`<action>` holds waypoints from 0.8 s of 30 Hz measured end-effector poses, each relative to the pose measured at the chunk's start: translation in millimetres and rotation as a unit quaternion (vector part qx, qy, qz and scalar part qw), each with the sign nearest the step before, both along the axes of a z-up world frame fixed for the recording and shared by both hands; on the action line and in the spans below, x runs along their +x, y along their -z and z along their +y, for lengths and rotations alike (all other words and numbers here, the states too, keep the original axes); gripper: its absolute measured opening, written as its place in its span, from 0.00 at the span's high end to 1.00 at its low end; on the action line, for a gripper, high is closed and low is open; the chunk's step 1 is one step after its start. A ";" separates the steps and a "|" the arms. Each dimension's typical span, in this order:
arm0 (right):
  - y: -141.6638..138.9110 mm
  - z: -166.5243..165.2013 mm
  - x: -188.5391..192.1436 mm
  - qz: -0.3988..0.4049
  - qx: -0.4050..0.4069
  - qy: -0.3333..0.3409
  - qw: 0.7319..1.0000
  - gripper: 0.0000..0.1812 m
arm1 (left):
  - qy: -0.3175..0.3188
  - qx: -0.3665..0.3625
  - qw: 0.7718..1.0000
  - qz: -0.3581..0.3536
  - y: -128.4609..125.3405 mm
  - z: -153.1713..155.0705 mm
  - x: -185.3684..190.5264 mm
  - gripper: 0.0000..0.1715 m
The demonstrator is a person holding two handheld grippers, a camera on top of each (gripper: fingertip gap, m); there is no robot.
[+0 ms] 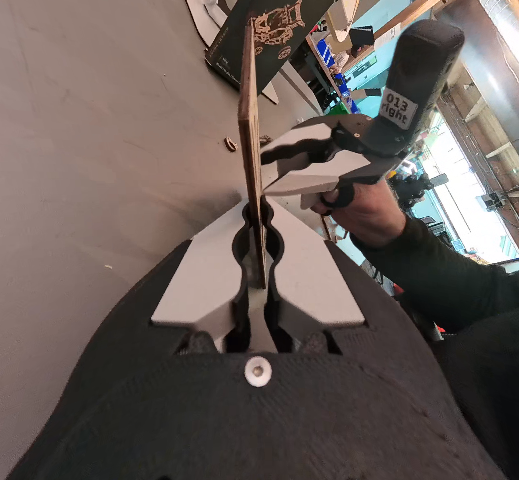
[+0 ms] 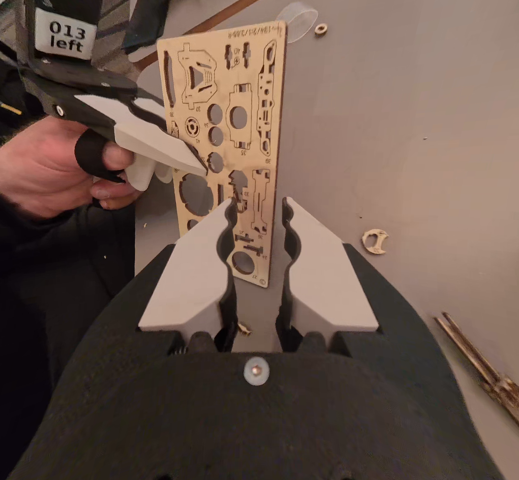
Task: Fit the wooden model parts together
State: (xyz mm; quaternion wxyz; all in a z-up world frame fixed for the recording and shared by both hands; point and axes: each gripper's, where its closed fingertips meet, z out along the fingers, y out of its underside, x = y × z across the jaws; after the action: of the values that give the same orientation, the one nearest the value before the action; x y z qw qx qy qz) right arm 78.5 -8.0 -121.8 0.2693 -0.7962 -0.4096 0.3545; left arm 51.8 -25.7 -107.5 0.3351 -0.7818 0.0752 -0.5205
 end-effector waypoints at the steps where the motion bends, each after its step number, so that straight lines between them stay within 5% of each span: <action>1: 3.3 -1.6 -2.3 -0.002 -0.007 -0.007 1.000 0.84 | -0.004 -0.001 1.000 0.004 1.1 0.9 -0.7 0.99; 9: 6.9 2.2 -2.4 0.010 -0.032 0.001 0.999 0.89 | -0.008 -0.008 1.000 0.003 3.6 2.6 -1.8 0.99; 18: 25.5 6.6 -1.9 -0.107 -0.016 0.005 0.994 0.89 | -0.023 -0.036 0.998 0.040 17.2 6.0 -2.1 0.97; 24: 21.1 9.1 -0.7 -0.090 -0.019 0.011 0.996 0.89 | -0.027 -0.039 0.998 0.028 16.3 9.4 -2.3 0.97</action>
State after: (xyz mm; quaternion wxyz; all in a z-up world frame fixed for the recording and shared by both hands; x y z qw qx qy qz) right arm 77.8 1.1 -142.9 0.2200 -0.8342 -0.4168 0.2864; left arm 49.5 -16.3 -123.8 0.3161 -0.8104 0.0434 -0.4914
